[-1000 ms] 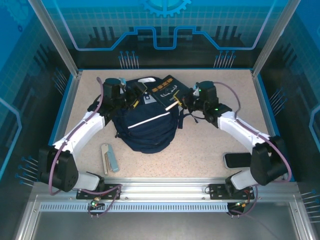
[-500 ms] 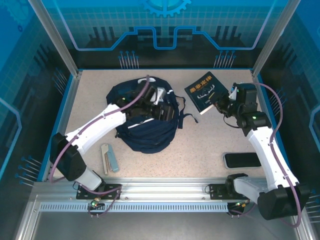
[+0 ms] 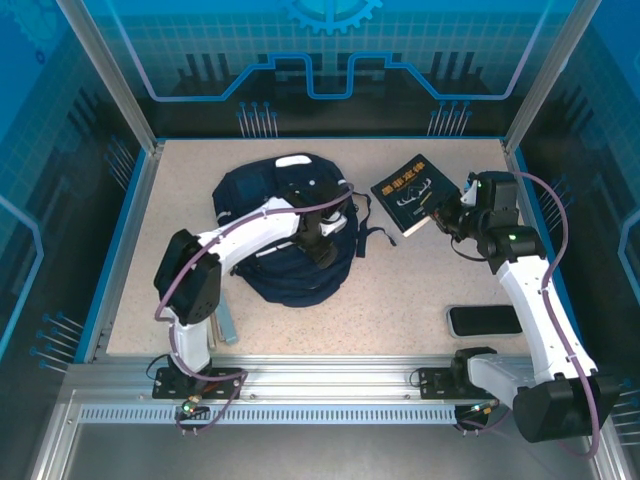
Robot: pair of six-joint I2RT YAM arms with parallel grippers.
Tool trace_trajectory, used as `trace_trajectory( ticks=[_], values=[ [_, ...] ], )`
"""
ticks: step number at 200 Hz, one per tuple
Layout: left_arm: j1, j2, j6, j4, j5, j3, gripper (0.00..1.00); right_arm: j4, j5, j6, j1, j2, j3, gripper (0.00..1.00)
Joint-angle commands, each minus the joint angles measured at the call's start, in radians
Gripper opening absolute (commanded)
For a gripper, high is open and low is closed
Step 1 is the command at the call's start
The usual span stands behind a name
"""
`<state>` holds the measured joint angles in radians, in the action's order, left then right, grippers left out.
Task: Pack the student bag
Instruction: Open the book at the top-center of the table.
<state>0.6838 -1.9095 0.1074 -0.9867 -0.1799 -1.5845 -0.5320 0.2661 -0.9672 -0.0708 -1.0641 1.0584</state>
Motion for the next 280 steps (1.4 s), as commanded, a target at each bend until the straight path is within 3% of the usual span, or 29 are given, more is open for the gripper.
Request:
trace_trajectory(
  ticks=[1,25,51,64,91,117,141,184,216,249,280],
  values=[
    [0.006,-0.04,0.068,-0.07,-0.104,-0.045,0.68,0.046,0.028,0.01,0.019,0.031,0.0,0.1],
    [0.005,-0.08,0.05,-0.069,-0.167,-0.078,0.52,0.047,0.034,0.013,0.02,0.036,-0.001,0.1],
    [0.008,-0.112,0.041,-0.065,-0.18,-0.109,0.49,0.052,0.032,0.01,0.024,0.042,-0.01,0.1],
    [0.013,-0.118,0.052,-0.067,-0.175,-0.117,0.5,0.051,0.038,0.009,0.026,0.042,-0.013,0.1],
    [0.02,-0.133,0.083,-0.086,-0.155,-0.127,0.66,0.044,0.038,0.01,0.031,0.051,-0.021,0.1],
    [0.028,-0.148,0.098,-0.084,-0.183,-0.129,0.65,0.043,0.043,0.009,0.037,0.056,-0.029,0.1],
    [0.028,-0.151,0.098,-0.07,-0.19,-0.13,0.54,0.043,0.048,0.007,0.045,0.058,-0.035,0.1],
    [0.03,-0.079,0.087,-0.019,-0.242,-0.141,0.23,0.018,0.052,0.017,0.058,0.071,-0.031,0.1],
    [0.03,0.031,0.066,0.079,-0.352,-0.135,0.04,-0.018,0.051,0.041,0.068,0.089,-0.037,0.1],
    [0.03,0.155,0.067,0.229,-0.453,-0.107,0.0,-0.036,0.091,0.081,0.073,0.108,-0.047,0.1],
    [0.026,0.219,0.067,0.344,-0.471,-0.098,0.0,-0.005,0.235,0.132,0.072,0.106,-0.064,0.1]
  ],
)
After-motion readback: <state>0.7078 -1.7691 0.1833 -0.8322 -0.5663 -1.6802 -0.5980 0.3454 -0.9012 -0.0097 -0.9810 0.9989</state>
